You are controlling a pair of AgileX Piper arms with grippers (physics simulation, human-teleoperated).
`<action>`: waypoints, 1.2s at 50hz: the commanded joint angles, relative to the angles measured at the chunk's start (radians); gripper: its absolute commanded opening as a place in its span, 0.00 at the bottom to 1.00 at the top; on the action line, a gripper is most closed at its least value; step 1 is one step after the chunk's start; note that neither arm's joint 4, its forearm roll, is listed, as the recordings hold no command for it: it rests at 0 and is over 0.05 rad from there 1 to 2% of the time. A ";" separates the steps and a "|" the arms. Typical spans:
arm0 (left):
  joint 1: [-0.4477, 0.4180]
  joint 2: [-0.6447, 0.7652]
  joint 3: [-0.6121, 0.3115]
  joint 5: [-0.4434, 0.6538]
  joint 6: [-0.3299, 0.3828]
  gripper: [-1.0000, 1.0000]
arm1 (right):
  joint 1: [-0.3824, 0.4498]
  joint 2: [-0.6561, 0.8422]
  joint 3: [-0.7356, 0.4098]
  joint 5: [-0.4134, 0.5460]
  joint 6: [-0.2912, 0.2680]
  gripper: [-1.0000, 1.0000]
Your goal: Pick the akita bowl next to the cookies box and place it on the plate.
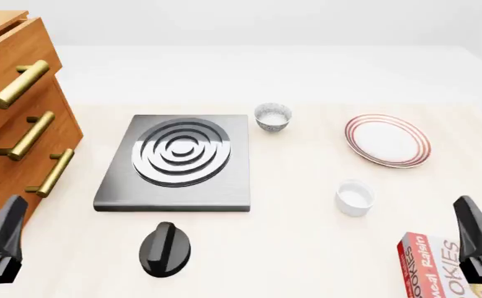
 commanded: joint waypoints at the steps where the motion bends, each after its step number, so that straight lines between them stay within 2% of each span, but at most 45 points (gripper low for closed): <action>1: 0.000 0.004 -0.003 -0.001 0.000 1.00 | 0.006 0.002 -0.001 0.000 -0.009 1.00; 21: 0.000 0.004 -0.003 -0.001 0.000 1.00 | 0.008 0.003 -0.017 0.025 0.004 1.00; 28: 0.000 0.004 -0.003 -0.001 0.000 1.00 | -0.027 0.017 -0.182 0.183 0.049 1.00; 33: 0.000 0.004 -0.003 -0.001 0.000 1.00 | -0.053 0.077 -0.260 0.235 0.064 1.00; 34: 0.000 0.004 -0.003 -0.001 0.000 1.00 | -0.080 0.131 -0.285 0.235 0.058 1.00; 36: 0.000 0.004 -0.003 -0.001 0.000 1.00 | -0.070 0.103 -0.338 0.291 0.046 1.00; 41: 0.000 0.004 -0.003 -0.001 0.000 1.00 | -0.102 0.168 -0.457 0.377 0.019 1.00; 44: 0.000 0.004 -0.003 -0.001 0.000 1.00 | -0.110 0.205 -0.487 0.399 0.022 1.00; 48: 0.000 0.004 -0.003 -0.001 0.000 1.00 | -0.138 0.240 -0.561 0.463 -0.002 1.00; 53: 0.000 0.004 -0.003 -0.001 0.000 1.00 | -0.157 0.295 -0.645 0.533 0.003 1.00; 60: 0.000 0.004 -0.003 -0.001 0.000 1.00 | -0.194 0.379 -0.717 0.580 0.004 1.00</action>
